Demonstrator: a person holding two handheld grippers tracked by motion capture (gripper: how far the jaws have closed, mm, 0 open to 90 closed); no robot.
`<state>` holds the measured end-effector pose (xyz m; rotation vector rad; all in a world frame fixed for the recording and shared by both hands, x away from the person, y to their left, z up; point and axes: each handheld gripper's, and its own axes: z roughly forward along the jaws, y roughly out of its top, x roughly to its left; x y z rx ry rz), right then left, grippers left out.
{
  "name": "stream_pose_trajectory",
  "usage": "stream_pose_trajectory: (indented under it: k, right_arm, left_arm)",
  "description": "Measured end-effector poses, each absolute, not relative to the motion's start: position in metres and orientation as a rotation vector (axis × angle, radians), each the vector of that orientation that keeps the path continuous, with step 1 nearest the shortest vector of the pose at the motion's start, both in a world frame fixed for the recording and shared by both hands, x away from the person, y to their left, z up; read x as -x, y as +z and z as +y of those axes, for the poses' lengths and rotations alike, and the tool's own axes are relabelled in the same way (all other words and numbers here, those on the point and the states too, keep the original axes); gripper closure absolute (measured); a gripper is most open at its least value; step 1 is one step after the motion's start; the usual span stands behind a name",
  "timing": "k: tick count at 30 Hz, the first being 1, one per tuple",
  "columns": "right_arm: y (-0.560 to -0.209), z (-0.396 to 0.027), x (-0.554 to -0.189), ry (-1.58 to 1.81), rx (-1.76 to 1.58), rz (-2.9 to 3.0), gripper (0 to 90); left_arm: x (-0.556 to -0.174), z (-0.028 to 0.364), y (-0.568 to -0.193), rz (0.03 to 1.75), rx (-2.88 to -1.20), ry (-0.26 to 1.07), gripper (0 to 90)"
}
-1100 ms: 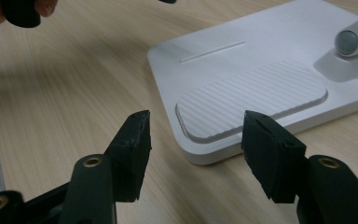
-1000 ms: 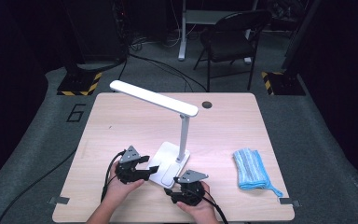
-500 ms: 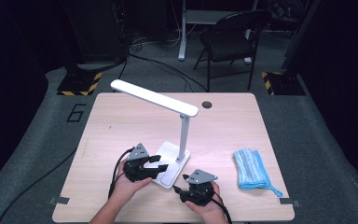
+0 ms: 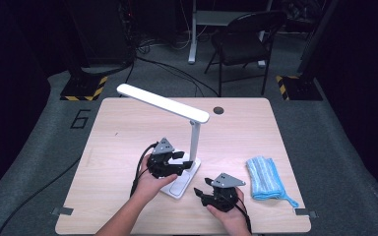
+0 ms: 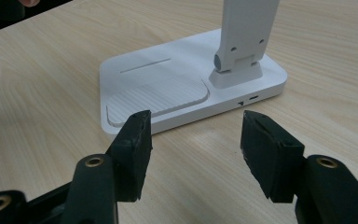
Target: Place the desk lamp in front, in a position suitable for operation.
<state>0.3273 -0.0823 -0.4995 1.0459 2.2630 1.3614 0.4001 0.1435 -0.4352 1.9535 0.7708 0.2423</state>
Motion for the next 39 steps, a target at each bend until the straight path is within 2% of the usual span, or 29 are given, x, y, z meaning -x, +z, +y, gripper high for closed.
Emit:
stream_pose_trajectory:
  k: [6,19,31,39]
  right_arm:
    - [-0.500,-0.088,-0.330,1.369,-1.075,2.252,43.1]
    - [-0.505,-0.091,-0.333,1.375,-1.111,2.239,43.1]
    - [-0.507,-0.090,-0.334,1.373,-1.143,2.235,41.1]
    - [-0.506,-0.088,-0.335,1.371,-1.124,2.225,38.1]
  left_arm:
    - [-0.407,0.132,-0.434,0.767,-1.961,0.291,51.0]
    - [-0.412,0.121,-0.436,0.756,-1.947,0.375,67.6]
    - [-0.400,0.122,-0.434,0.632,-2.002,0.302,74.9]
    - [-0.388,0.130,-0.436,0.553,-1.995,0.206,74.5]
